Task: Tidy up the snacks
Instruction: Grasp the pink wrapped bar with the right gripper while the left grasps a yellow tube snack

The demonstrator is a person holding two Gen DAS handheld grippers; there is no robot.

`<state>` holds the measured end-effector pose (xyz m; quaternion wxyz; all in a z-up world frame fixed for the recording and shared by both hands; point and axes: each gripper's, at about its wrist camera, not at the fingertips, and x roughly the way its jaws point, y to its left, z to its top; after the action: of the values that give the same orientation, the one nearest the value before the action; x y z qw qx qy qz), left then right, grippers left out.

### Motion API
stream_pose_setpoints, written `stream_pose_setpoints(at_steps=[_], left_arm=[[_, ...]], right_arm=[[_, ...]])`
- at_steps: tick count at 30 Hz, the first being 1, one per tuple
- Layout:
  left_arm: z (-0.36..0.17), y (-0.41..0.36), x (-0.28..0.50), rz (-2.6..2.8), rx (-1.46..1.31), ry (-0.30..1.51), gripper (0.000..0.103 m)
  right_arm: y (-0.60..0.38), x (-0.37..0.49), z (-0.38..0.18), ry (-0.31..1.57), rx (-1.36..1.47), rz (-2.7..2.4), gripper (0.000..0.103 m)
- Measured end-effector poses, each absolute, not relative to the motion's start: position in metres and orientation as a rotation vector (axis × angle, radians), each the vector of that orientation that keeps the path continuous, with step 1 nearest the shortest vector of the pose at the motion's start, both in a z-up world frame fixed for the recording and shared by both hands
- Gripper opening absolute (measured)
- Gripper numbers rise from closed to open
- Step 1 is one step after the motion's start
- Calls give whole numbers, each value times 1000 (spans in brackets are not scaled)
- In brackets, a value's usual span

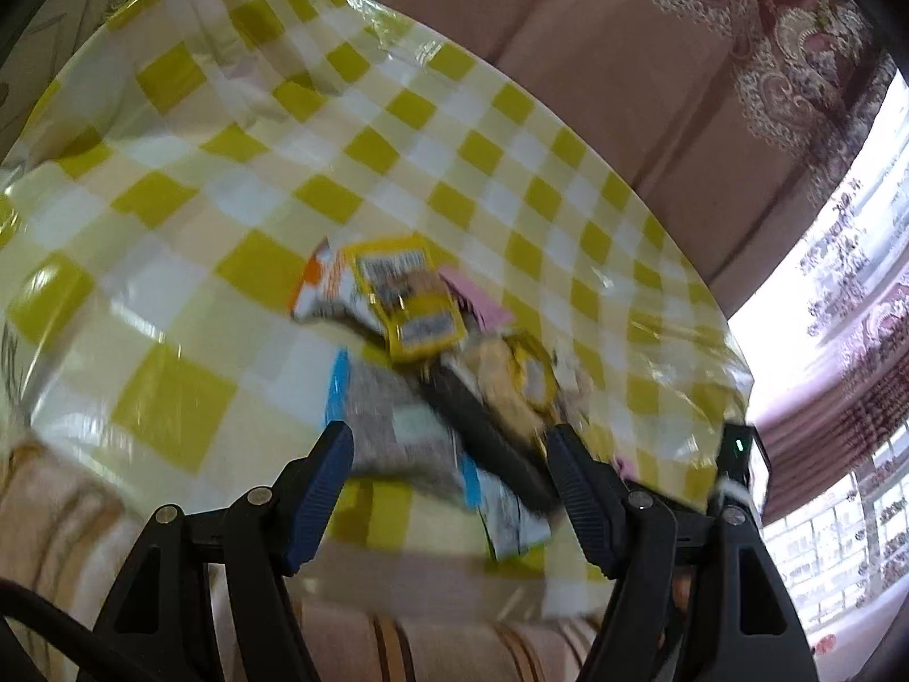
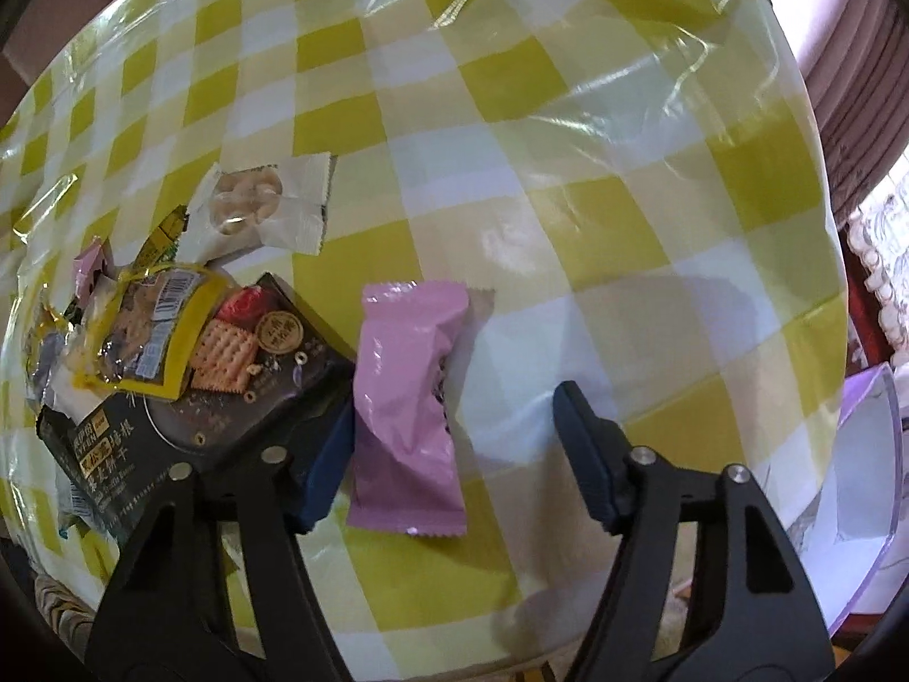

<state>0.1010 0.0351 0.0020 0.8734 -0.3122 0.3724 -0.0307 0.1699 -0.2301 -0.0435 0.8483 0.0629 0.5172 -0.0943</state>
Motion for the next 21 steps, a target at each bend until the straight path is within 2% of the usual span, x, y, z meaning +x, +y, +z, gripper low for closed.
stream_pose_setpoints(at_steps=[7,9,10,15,16,18,19,21], left_arm=[[1,42,156,-38,-581,759,68],[-3,43,169,-37,-563,771,65],[-7,45,178,-32,-555,782,59],[-13,48,205,13,-434,795,57],[-14,46,210,14,-394,808,59],[-15,39,215,23,-297,824,71],[-16,33,218,22,-219,833,83],[-16,25,221,2,-101,832,85]], right_arm=[[-214,173,-43,1044,80,-148,39],[-212,170,-43,1034,73,-133,32],[-211,171,-43,1030,74,-131,29],[-211,167,-42,1017,87,-126,28],[-211,168,-42,1015,88,-127,28],[-211,169,-43,1011,90,-127,28],[-211,169,-43,1009,91,-127,28],[-211,168,-43,1006,93,-126,28]])
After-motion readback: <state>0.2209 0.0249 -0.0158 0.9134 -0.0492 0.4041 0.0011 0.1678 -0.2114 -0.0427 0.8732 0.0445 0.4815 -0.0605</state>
